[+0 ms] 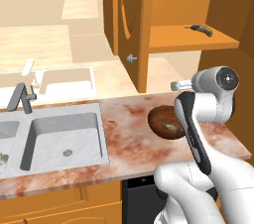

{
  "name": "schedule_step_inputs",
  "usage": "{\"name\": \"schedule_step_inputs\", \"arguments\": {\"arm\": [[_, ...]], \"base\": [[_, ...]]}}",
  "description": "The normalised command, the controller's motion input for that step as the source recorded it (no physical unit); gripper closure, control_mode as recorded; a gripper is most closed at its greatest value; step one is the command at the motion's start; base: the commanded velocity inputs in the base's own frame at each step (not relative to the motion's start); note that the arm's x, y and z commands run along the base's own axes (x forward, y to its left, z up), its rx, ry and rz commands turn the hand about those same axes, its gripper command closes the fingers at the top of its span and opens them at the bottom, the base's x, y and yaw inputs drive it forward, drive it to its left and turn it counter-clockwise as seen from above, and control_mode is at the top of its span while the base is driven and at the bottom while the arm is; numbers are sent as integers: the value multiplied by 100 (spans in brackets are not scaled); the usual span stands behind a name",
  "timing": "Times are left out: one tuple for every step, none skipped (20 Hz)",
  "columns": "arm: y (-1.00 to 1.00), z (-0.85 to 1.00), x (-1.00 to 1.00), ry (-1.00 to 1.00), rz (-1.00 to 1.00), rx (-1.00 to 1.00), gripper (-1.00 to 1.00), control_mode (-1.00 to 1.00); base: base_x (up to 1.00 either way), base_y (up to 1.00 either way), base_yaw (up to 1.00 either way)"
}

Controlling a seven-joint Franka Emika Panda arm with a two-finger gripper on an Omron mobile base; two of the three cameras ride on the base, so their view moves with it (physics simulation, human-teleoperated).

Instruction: Pick the bananas from the cabinet and place them in one bowl. Pick the garlic from the sink and place it in the other bowl.

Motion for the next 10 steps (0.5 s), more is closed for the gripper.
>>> {"name": "schedule_step_inputs", "arguments": {"arm": [[0,39,-9,2,0,0,-100,-100],[0,44,-10,3,0,0,-100,-100],[0,45,-10,4,0,0,-100,-100],[0,41,-11,5,0,0,-100,-100],[0,41,-14,5,0,0,-100,-100],[0,37,-14,5,0,0,-100,-100],[0,34,-15,5,0,0,-100,-100],[0,34,-17,6,0,0,-100,-100],[0,34,-14,7,0,0,-100,-100],[0,29,-14,7,0,0,-100,-100]], "base": [[0,0,0],[0,0,0],[0,0,0],[0,0,0],[0,0,0],[0,0,0],[0,0,0],[0,0,0],[0,0,0],[0,0,0]]}}
